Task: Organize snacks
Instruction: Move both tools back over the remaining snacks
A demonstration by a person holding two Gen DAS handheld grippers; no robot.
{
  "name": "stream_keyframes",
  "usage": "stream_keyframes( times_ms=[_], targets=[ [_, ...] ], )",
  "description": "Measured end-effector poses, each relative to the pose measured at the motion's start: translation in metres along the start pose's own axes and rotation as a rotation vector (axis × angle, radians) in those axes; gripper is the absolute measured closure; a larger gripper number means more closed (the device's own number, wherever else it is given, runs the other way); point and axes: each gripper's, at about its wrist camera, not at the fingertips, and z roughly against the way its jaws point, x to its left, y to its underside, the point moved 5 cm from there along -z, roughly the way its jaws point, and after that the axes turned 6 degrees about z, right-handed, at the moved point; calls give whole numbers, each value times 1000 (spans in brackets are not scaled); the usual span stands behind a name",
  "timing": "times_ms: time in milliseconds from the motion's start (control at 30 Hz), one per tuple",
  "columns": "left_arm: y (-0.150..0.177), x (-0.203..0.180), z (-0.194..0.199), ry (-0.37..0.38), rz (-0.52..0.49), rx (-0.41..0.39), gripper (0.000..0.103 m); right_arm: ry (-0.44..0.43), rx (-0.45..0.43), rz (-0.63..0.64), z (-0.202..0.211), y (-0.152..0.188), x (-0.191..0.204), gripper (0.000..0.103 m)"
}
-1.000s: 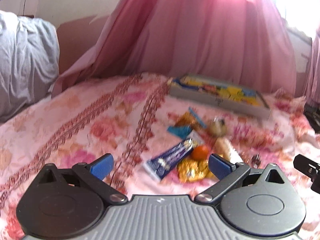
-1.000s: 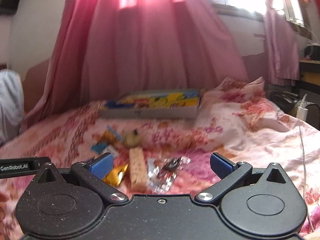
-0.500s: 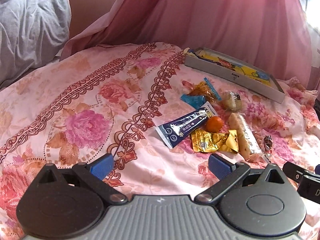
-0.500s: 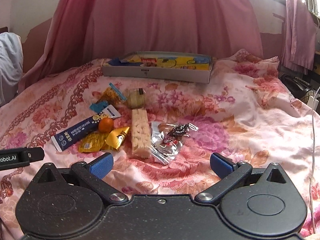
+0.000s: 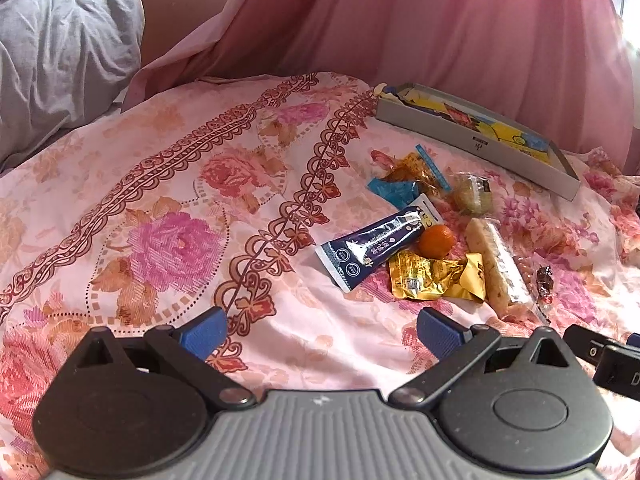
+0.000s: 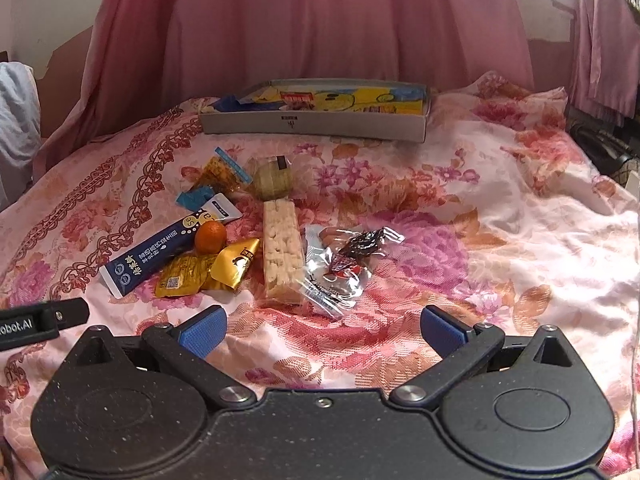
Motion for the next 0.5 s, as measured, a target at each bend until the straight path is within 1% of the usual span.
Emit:
stream_keyframes(
  times_ms=[100,200,400,500],
  targets=[
    [-3,-3,-4,-7,-7,4,0,-15,17,0,-5,-5,-2,1],
    [-6,-8,-7,13,-10,2,0,-19,39,-8,-13,-13,-8,1],
    [-18,-25,-18,56,-1,6,0,-10,24,-8,-27,-33,-26,1],
    [-24,-34,-25,52,-2,-14,0,3,30,11,-35,-39,-36,1]
  ],
)
